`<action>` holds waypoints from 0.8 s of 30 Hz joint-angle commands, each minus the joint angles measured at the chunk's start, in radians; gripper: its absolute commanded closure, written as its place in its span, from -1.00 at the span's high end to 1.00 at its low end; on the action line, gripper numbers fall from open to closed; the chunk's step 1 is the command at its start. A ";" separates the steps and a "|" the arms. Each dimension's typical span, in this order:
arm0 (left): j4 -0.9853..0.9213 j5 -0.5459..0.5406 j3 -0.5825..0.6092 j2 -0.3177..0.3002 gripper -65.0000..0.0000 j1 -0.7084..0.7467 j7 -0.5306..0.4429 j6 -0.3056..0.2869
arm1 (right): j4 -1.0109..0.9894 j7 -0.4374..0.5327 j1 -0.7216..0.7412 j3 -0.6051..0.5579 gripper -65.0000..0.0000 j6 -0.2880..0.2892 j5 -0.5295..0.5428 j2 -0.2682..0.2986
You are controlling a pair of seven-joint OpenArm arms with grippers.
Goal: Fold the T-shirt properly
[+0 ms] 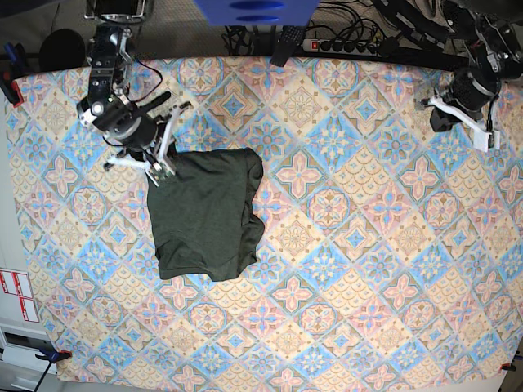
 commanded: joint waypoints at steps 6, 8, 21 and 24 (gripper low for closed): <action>0.016 -0.012 -0.007 -0.010 -1.00 0.115 -0.017 -0.003 | 0.045 0.024 -0.140 0.111 -1.00 -0.004 0.010 0.004; 0.016 -0.010 -0.007 -0.010 -1.00 0.144 -0.017 -0.003 | 0.045 0.024 -0.174 0.151 -1.00 -0.004 0.010 0.004; 0.015 -0.003 -0.004 -0.010 -1.00 0.365 -0.019 -0.003 | 0.042 0.024 -0.438 0.385 -1.00 -0.004 0.010 0.004; 0.015 0.014 -0.004 -0.011 -1.00 0.403 -0.019 -0.003 | 0.039 0.024 -0.501 0.383 -1.00 -0.004 0.010 0.004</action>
